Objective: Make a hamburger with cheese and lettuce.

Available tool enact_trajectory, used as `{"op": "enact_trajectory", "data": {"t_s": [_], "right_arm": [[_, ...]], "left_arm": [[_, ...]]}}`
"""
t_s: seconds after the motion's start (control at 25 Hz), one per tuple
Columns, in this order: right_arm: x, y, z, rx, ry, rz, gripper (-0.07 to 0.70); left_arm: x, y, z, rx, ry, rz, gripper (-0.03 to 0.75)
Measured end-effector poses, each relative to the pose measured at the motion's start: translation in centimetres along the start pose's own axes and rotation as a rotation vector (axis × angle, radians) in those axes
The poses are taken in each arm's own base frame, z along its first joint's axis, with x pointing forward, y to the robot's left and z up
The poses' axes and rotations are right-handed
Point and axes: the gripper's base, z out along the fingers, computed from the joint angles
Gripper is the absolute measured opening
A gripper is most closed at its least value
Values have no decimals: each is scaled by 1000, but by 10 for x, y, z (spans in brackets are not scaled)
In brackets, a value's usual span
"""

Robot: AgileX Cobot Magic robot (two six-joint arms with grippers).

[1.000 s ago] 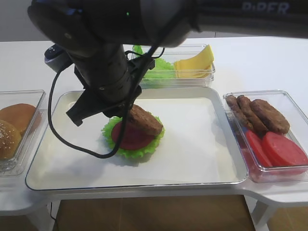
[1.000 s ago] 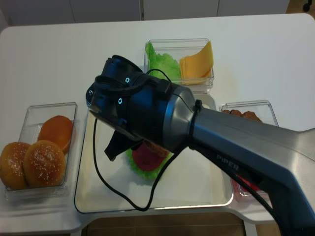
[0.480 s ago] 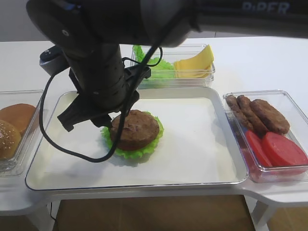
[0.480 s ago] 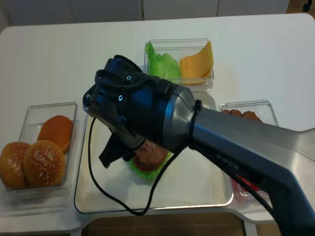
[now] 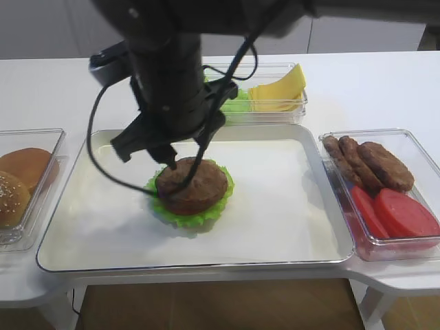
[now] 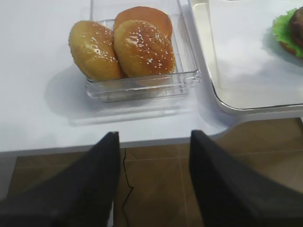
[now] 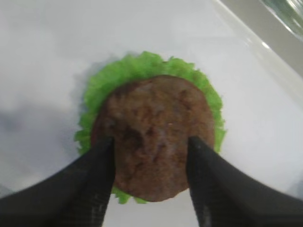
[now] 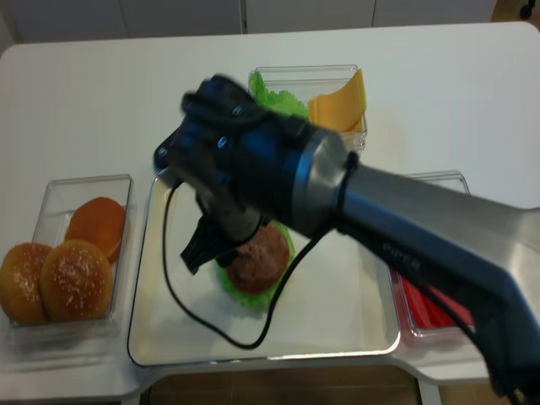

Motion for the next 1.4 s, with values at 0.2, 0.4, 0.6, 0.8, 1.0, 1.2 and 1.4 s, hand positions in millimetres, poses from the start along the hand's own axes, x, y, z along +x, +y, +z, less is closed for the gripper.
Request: {"op": "enact_trajectory", "data": {"t_s": [0.2, 0.4, 0.6, 0.8, 1.0, 1.2, 1.4], "right_arm": [[-3, -60, -8, -36, 14, 150, 413], [2, -127, -5, -70, 54, 310, 415], [16, -186, -21, -48, 18, 435, 415], [51, -236, -34, -23, 25, 567, 415], [97, -261, -45, -11, 61, 663, 415], [144, -249, -73, 11, 50, 691, 415], [186, -224, -101, 21, -2, 687, 415]], "left_arm": [[0, 0, 0, 0, 0, 0, 358], [0, 0, 0, 0, 0, 0, 358], [0, 0, 0, 0, 0, 0, 358], [0, 0, 0, 0, 0, 0, 358], [0, 0, 0, 0, 0, 0, 358], [0, 0, 0, 0, 0, 0, 358], [0, 0, 0, 0, 0, 0, 358]]}}
